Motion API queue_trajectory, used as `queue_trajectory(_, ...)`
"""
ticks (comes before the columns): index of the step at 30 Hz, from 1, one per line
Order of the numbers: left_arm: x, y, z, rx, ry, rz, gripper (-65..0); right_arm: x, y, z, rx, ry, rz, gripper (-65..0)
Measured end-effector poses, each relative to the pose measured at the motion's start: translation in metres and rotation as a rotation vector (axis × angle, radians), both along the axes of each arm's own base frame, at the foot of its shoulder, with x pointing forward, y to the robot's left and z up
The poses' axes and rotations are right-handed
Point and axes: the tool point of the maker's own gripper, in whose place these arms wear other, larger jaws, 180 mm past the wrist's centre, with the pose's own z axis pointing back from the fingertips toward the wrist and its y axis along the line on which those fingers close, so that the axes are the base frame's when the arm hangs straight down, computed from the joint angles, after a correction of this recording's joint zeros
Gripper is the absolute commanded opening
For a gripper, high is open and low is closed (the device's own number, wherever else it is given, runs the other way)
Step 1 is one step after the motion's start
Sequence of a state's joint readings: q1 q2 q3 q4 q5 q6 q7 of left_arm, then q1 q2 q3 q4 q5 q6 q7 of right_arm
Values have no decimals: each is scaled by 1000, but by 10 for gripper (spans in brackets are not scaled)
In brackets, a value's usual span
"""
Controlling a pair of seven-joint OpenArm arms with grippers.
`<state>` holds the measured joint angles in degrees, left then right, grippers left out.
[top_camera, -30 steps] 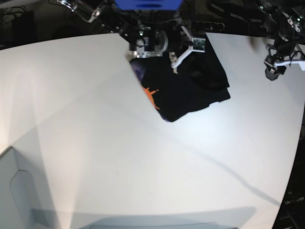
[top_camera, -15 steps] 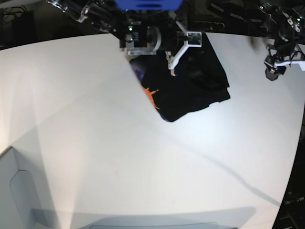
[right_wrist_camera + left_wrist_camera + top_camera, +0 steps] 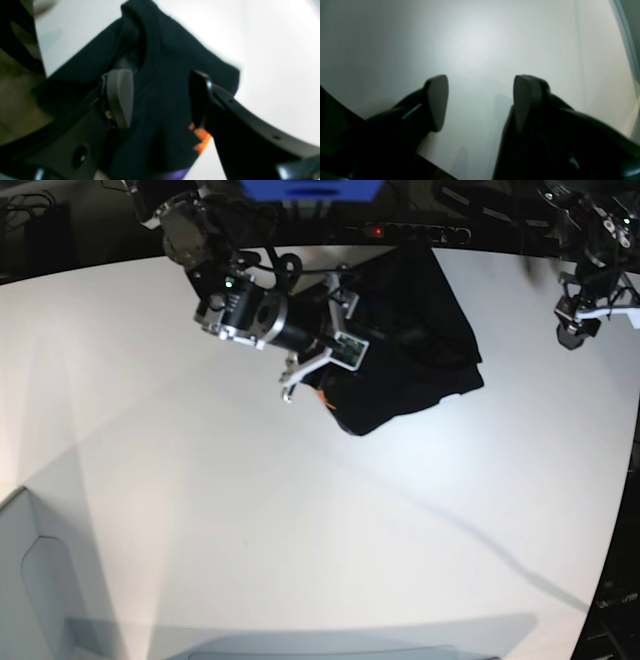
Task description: Fold the T-shirt properly
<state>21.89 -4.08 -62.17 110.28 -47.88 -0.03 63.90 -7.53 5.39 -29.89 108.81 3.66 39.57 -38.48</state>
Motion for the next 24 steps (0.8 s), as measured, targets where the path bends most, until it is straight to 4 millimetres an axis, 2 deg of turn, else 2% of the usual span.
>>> queue_trajectory(6, 2, 0, 1, 2, -5, 0, -248, -41, -1, -56, -71, 176, 32, -291)
queue_trajectory(10, 4, 2, 3, 8, -8, -6, -247, -80, 24, -54, -25, 193, 161, -291)
queue_trajectory(13, 8, 6, 14, 41, -23, -20, -247, -102, 26, -59, -44, 196, 245, -291)
queue_trajectory(16, 17, -6, 28, 4, -100, -57, -247, -94, 24, -51, -35, 152, 254, -291)
queue_trajectory(19, 20, -19, 39, -34, -155, -98, -247, -77, 21, -29, 18, 94, 213, -291)
queue_trajectory(24, 17, -35, 43, -119, -200, -139, -246, -46, 8, -7, 50, 26, 120, -291)
